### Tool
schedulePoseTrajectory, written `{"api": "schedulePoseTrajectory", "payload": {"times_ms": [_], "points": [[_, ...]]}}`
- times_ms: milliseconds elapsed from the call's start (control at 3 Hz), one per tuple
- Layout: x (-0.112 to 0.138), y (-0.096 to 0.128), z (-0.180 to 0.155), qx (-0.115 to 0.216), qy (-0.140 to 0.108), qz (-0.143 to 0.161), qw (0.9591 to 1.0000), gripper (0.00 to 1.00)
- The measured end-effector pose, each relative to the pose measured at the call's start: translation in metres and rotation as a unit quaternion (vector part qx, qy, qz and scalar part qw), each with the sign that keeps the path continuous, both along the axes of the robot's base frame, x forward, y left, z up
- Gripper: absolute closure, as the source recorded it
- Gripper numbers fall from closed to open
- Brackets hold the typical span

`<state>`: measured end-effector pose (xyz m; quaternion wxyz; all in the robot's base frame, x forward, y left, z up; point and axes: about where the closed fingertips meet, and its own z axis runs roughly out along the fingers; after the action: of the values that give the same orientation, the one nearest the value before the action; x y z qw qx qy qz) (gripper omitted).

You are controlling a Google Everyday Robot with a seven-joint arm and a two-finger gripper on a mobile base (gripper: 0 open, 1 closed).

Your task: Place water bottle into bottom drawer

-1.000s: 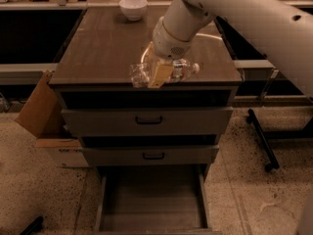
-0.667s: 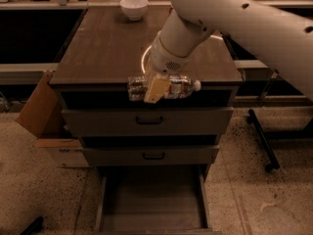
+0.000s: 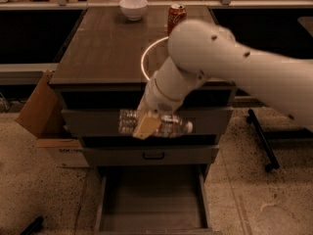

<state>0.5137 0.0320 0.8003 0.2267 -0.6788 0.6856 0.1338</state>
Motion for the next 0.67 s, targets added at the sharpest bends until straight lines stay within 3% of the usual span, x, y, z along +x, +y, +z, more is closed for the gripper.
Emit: {"api": "schedulePoseTrajectory", "payload": {"times_ms": [333, 667], "points": [[-0.0492, 0.0323, -0.0826, 0.066, 0.047, -0.008, 0.9967, 1.0], [-0.0417, 0.0352, -0.0779, 0.067, 0.03, -0.013, 0.9972, 1.0]]}}
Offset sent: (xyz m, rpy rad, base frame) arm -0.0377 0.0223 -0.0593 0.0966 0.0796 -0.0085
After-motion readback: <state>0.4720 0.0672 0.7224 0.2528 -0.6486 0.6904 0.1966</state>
